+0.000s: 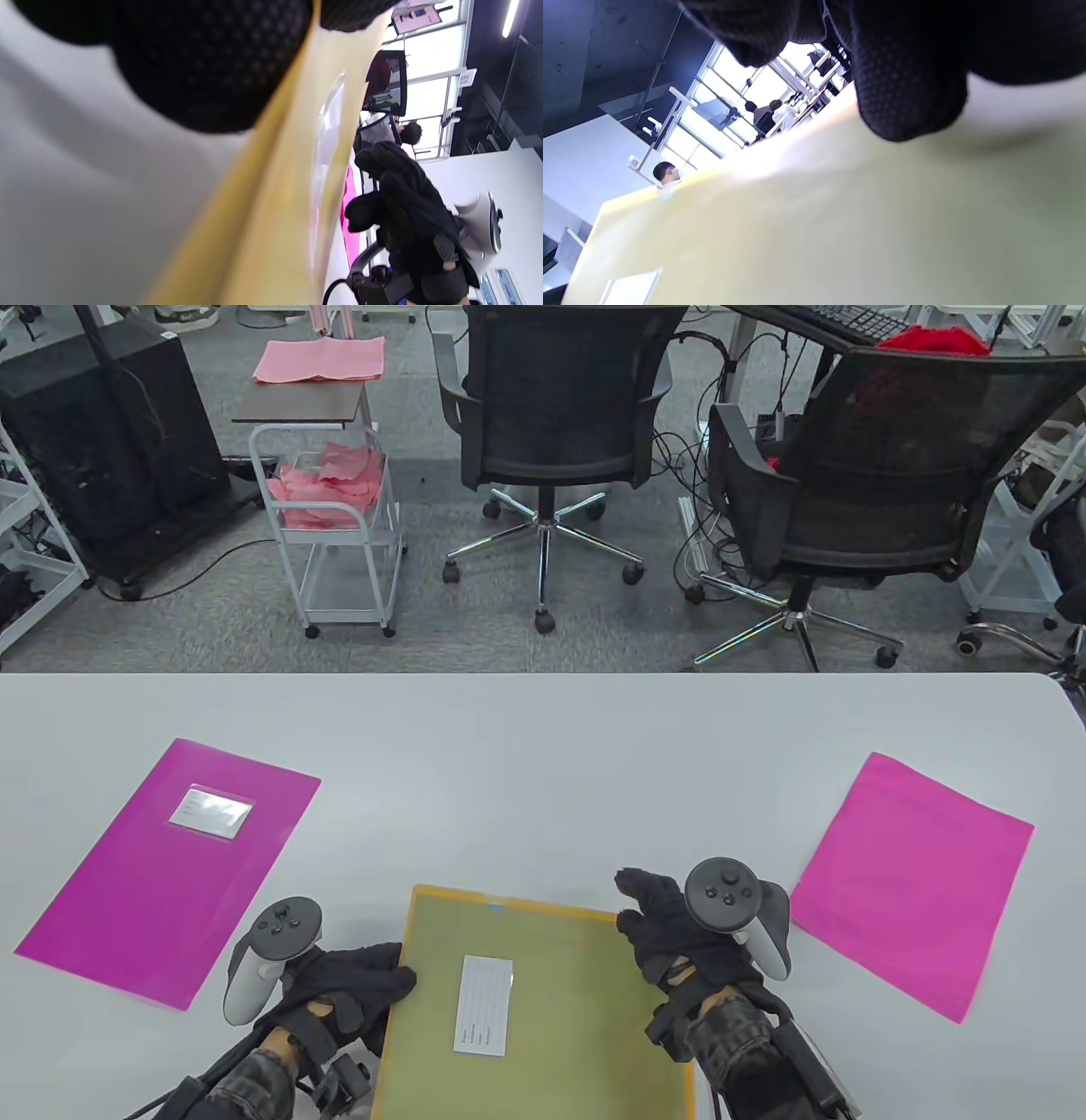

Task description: Insert cardstock into L-shaped folders

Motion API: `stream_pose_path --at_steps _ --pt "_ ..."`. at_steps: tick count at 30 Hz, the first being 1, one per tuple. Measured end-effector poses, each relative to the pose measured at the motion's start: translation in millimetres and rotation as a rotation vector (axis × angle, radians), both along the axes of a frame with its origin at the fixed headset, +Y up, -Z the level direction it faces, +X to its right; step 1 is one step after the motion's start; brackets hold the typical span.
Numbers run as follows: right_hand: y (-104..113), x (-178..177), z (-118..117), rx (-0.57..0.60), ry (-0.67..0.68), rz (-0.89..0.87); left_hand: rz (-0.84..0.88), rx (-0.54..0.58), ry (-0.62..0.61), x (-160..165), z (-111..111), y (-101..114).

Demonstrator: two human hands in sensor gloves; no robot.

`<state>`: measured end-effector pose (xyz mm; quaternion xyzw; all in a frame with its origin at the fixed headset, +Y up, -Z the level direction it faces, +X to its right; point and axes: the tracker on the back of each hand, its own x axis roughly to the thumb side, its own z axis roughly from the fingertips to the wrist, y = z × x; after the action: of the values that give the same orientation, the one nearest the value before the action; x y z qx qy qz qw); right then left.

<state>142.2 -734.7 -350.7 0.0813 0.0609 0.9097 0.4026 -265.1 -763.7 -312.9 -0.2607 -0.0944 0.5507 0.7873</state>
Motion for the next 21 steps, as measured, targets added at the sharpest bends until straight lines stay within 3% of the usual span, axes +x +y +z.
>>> stream_pose_path --at_steps 3,6,11,21 --pt "5 7 1 0.044 -0.061 -0.045 0.013 0.027 0.120 -12 -1 6" --pt "10 17 2 0.100 -0.127 -0.121 0.037 0.051 0.355 -28 -1 13" --pt "7 32 2 0.093 -0.200 -0.239 0.253 -0.054 0.677 -31 -10 14" --pt "4 42 3 0.070 -0.225 -0.268 0.505 -0.242 0.899 36 -38 -16"
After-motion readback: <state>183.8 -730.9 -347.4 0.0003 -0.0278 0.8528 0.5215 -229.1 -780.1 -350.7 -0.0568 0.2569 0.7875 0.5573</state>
